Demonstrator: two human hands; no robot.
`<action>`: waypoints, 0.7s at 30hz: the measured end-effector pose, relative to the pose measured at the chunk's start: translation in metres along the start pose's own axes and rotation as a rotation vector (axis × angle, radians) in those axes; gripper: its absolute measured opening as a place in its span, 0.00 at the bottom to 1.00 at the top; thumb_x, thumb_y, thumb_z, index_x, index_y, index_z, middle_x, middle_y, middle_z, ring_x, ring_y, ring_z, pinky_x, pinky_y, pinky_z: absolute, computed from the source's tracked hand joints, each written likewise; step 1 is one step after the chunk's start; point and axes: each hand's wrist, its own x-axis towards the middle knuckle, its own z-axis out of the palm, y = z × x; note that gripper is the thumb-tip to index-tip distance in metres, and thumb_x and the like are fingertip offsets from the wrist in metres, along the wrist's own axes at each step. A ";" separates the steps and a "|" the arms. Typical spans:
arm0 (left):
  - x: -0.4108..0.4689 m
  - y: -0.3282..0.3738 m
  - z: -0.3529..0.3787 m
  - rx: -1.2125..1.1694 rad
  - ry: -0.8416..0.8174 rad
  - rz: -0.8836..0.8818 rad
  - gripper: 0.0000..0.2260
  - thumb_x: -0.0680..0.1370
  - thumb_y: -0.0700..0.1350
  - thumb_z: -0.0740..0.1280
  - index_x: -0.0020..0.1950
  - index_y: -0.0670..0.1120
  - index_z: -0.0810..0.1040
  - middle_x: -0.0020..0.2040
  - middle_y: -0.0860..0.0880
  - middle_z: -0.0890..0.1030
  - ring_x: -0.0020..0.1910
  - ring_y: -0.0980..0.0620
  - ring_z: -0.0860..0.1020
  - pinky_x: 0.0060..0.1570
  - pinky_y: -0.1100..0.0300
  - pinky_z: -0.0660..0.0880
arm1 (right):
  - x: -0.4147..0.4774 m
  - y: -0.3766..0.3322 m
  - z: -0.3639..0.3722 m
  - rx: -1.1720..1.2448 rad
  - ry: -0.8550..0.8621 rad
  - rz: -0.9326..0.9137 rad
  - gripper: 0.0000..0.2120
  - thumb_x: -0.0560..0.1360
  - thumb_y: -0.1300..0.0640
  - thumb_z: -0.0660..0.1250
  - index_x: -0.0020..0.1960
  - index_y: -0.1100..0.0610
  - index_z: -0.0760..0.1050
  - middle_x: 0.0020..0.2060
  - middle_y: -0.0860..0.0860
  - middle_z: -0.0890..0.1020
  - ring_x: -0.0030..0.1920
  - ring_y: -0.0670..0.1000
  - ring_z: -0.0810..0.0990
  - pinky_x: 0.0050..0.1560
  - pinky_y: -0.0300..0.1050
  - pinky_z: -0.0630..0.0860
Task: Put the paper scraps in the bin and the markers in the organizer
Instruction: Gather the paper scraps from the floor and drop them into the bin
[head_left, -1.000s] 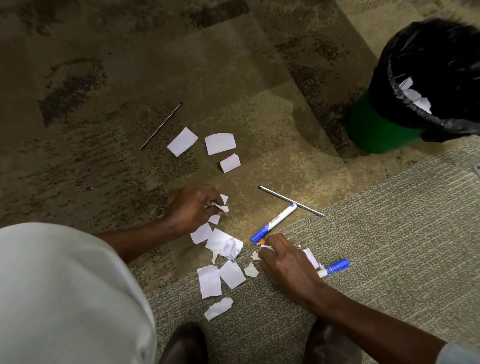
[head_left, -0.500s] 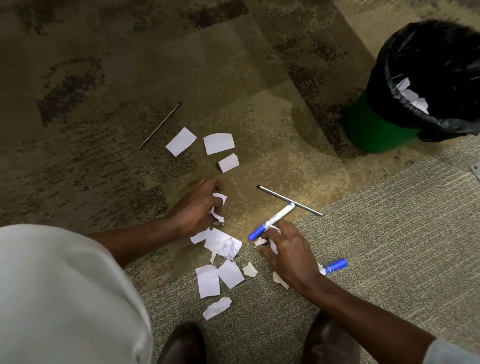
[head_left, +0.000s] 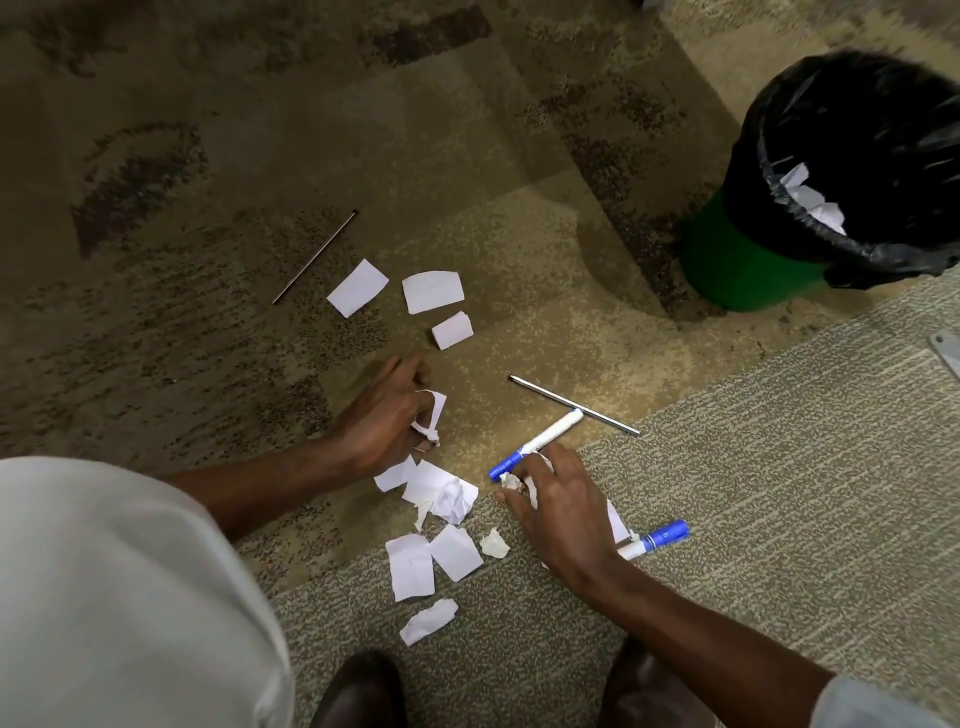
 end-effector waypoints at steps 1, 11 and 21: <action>0.001 0.001 -0.003 -0.001 0.000 0.001 0.10 0.67 0.41 0.81 0.43 0.43 0.82 0.55 0.40 0.78 0.57 0.40 0.74 0.57 0.45 0.74 | 0.002 -0.001 -0.001 0.029 0.005 0.020 0.13 0.74 0.45 0.76 0.53 0.52 0.79 0.55 0.53 0.80 0.58 0.56 0.79 0.50 0.51 0.80; 0.005 -0.002 -0.013 -0.065 -0.011 0.023 0.09 0.67 0.38 0.82 0.42 0.46 0.85 0.45 0.47 0.82 0.48 0.47 0.77 0.48 0.50 0.77 | 0.009 0.009 -0.014 0.238 -0.060 0.042 0.13 0.69 0.48 0.80 0.41 0.47 0.75 0.42 0.44 0.81 0.47 0.48 0.80 0.46 0.44 0.73; 0.069 0.007 -0.100 -0.272 -0.093 0.027 0.09 0.66 0.49 0.82 0.37 0.58 0.83 0.35 0.63 0.82 0.40 0.65 0.81 0.32 0.67 0.71 | 0.041 0.025 -0.123 0.504 0.118 0.101 0.11 0.67 0.52 0.83 0.39 0.48 0.80 0.36 0.40 0.85 0.37 0.41 0.83 0.41 0.40 0.78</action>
